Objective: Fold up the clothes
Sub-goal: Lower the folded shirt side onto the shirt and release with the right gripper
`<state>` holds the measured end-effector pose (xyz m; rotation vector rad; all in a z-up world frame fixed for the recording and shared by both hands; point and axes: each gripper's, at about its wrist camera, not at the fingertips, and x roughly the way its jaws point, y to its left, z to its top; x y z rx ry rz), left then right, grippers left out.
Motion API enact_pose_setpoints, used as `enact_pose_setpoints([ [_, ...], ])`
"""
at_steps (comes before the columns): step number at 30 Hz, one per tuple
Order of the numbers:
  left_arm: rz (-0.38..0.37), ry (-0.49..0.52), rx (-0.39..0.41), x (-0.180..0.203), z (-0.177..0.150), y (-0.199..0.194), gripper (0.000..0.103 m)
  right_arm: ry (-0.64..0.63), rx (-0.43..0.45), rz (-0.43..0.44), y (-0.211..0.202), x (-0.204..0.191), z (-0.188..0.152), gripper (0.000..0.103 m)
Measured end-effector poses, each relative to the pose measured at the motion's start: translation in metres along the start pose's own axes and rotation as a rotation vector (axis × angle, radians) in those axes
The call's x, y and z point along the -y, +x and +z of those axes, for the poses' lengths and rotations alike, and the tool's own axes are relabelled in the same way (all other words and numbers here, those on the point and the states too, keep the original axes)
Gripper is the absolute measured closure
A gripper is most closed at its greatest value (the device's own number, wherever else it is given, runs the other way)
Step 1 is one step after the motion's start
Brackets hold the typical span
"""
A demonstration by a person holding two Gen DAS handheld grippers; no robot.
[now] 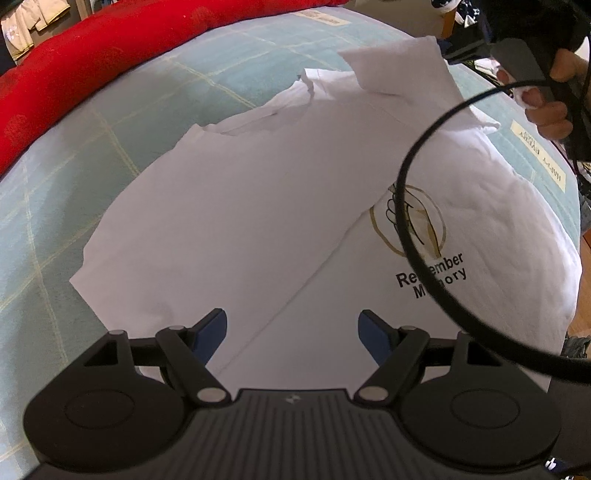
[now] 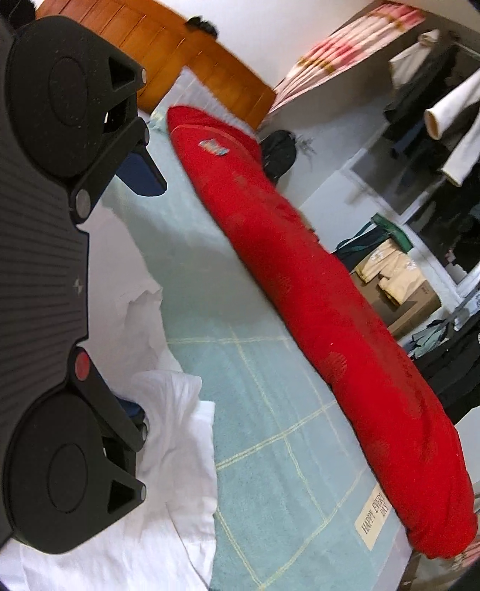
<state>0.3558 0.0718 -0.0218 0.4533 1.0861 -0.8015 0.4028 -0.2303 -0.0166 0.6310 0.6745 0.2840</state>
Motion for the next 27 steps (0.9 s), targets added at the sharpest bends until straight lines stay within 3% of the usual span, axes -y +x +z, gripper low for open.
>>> enact_pose_setpoints([
  [9, -0.005, -0.007, 0.014, -0.002, 0.004, -0.005, 0.024, -0.072, -0.075, -0.070, 0.009, -0.010, -0.001, 0.000],
  [19, 0.004, 0.014, 0.010, 0.000, 0.013, -0.005, 0.024, -0.085, -0.078, -0.070, 0.006, -0.009, 0.002, 0.000],
  [27, -0.016, 0.145, -0.010, 0.004, 0.020, -0.002, 0.024, -0.159, -0.124, -0.077, 0.010, -0.015, 0.001, 0.000],
])
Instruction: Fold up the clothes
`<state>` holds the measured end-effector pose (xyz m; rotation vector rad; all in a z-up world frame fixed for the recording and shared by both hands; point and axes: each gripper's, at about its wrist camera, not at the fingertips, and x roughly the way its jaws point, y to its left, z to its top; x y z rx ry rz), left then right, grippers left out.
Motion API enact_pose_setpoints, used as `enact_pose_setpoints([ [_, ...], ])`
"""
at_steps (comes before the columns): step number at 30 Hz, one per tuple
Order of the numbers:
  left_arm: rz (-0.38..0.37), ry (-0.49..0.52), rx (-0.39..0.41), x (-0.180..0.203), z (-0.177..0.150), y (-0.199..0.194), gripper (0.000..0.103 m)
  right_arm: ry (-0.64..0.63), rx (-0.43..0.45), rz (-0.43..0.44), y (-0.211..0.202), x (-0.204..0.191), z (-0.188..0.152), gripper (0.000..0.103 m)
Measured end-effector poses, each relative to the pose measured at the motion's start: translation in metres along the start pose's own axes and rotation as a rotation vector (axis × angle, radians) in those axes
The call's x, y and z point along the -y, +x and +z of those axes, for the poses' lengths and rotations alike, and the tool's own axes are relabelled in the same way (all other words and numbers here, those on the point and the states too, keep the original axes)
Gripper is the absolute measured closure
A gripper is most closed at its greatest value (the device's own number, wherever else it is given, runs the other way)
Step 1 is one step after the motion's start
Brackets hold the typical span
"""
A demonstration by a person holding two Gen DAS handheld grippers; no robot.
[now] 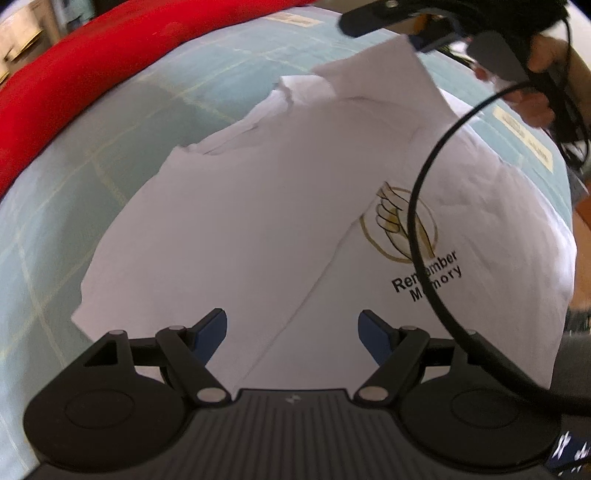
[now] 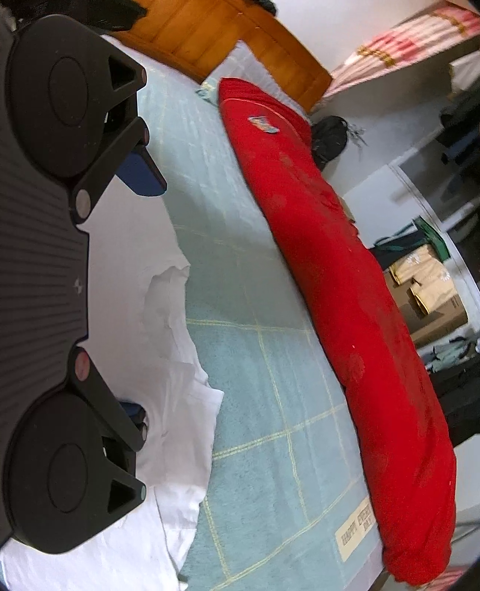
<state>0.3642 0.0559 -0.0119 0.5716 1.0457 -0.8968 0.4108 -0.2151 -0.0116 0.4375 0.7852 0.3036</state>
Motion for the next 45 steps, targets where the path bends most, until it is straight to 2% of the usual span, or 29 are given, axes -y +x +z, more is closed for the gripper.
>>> enact_pose_setpoints([
  [3, 0.009, 0.029, -0.001, -0.001, 0.004, -0.001, 0.024, -0.055, -0.039, -0.007, 0.004, -0.004, 0.000, 0.000],
  [8, 0.009, 0.018, 0.008, -0.005, 0.007, 0.000, 0.024, -0.086, -0.063, -0.006, 0.006, -0.005, 0.001, 0.000],
  [22, -0.001, 0.018, -0.006, -0.004, 0.008, 0.004, 0.024, -0.108, -0.060, -0.015, 0.013, -0.013, 0.002, 0.000],
  [28, 0.001, 0.020, -0.010, -0.005, 0.008, 0.003, 0.024, -0.169, -0.183, -0.063, 0.037, -0.025, 0.002, 0.000],
  [34, 0.002, 0.013, -0.011, -0.004, 0.005, 0.003, 0.024, -0.231, -0.228, -0.070, 0.045, -0.032, -0.002, 0.000],
  [45, -0.002, 0.009, -0.011, -0.001, 0.004, 0.002, 0.024, -0.293, -0.217, -0.105, 0.045, -0.042, 0.000, 0.000],
])
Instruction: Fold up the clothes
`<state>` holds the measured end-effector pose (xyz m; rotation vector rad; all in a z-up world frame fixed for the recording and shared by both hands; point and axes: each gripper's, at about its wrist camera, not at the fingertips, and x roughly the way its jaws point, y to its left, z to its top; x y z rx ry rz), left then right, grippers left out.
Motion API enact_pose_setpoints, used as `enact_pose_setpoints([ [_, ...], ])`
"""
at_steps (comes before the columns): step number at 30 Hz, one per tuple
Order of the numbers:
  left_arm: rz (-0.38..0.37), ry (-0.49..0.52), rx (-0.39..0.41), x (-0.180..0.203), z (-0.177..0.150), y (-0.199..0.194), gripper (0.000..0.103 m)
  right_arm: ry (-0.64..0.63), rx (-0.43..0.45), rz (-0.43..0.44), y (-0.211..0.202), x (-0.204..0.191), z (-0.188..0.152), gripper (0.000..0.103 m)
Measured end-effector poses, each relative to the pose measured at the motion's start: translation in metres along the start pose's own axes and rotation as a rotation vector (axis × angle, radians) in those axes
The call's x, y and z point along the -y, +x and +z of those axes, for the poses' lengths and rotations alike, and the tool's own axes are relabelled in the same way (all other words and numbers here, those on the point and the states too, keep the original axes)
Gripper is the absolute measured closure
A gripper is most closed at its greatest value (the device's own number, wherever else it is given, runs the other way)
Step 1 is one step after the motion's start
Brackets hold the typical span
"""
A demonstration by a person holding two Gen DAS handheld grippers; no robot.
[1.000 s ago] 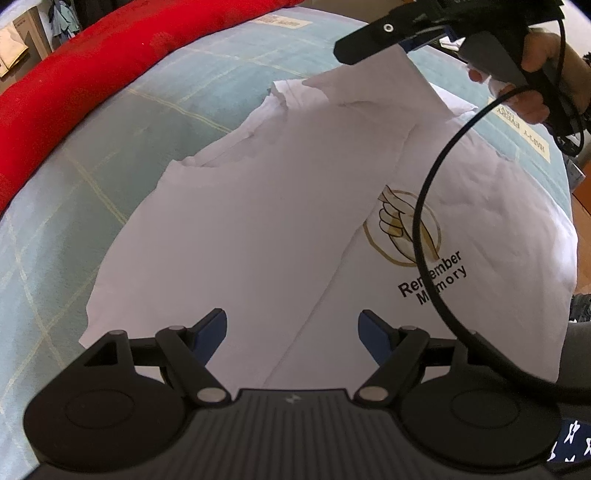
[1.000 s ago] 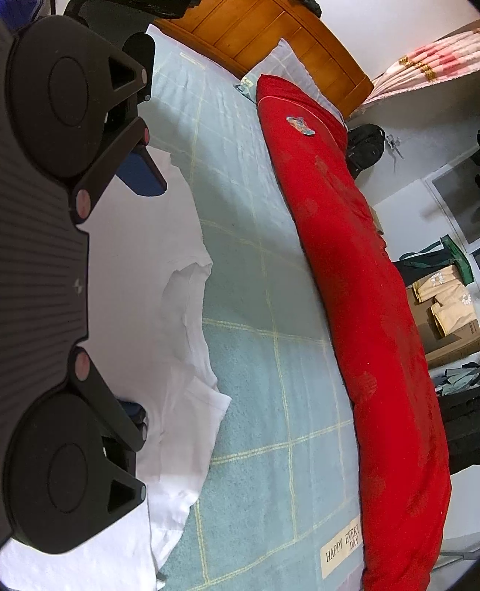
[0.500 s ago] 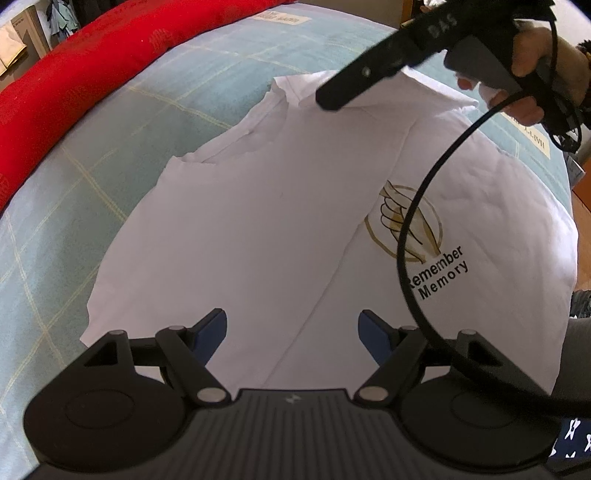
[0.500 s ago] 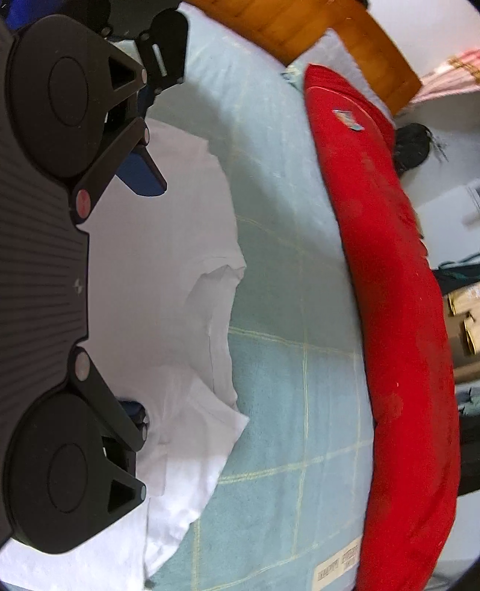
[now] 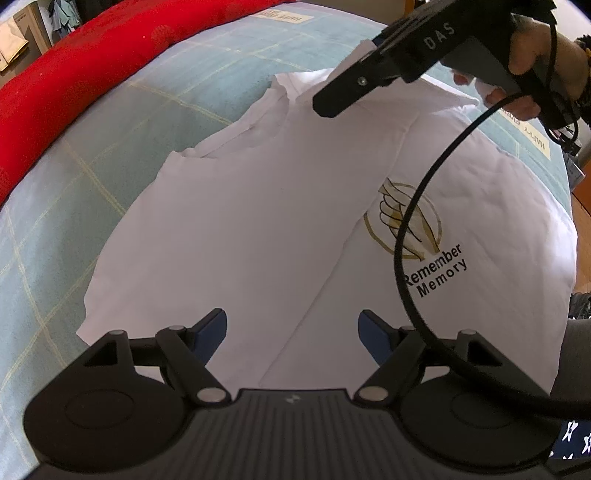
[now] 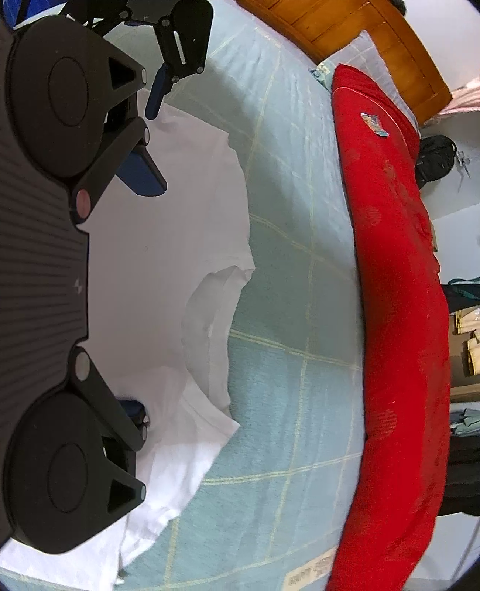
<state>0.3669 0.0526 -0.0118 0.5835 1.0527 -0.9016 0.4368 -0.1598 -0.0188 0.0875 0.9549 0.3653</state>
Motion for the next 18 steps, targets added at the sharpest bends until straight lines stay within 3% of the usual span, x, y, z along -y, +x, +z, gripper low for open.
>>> enact_pose_setpoints([
  [18, 0.001, 0.001, 0.003, -0.003, 0.001, 0.001, 0.024, -0.039, 0.011, 0.010, 0.002, -0.012, 0.006, 0.000],
])
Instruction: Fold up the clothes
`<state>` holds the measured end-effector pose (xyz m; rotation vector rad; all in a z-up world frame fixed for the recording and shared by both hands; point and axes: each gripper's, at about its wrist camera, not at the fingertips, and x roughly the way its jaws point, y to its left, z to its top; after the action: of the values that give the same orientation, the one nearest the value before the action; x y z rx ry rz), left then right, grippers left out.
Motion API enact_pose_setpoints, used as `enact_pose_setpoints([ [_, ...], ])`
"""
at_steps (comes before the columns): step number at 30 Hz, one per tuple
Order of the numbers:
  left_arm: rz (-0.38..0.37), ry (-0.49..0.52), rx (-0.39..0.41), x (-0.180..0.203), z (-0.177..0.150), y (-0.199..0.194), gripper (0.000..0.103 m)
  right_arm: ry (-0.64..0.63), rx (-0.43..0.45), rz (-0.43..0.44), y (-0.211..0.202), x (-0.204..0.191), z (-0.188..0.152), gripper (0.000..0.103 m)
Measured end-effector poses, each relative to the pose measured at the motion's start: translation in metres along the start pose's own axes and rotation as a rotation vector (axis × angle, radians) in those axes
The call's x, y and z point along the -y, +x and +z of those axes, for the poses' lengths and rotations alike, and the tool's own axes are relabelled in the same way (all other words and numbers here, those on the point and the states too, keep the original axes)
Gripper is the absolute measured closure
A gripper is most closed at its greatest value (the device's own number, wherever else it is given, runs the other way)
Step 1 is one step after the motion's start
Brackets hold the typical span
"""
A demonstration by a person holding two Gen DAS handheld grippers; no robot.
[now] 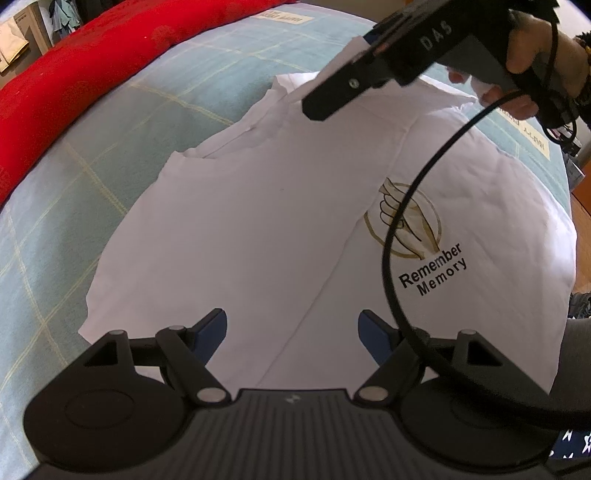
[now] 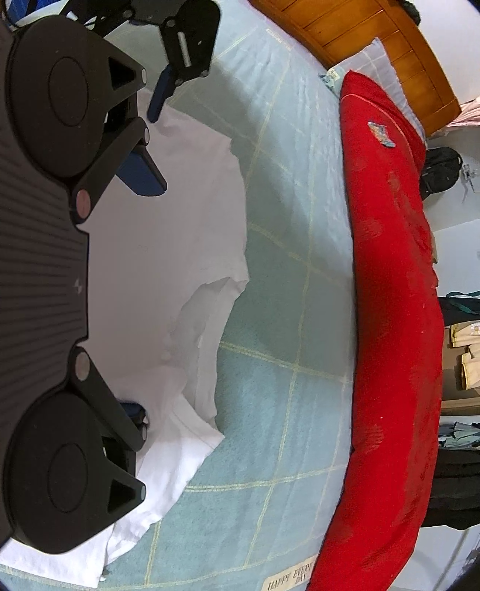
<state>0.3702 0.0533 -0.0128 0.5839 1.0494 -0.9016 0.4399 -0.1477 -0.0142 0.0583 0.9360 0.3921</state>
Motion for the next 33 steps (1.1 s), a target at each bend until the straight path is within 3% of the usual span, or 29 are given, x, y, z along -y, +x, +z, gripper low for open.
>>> enact_pose_setpoints([
  [33, 0.016, -0.019, 0.005, -0.006, -0.015, -0.005, 0.024, -0.037, -0.003, 0.026, 0.011, -0.024, 0.008, 0.000],
])
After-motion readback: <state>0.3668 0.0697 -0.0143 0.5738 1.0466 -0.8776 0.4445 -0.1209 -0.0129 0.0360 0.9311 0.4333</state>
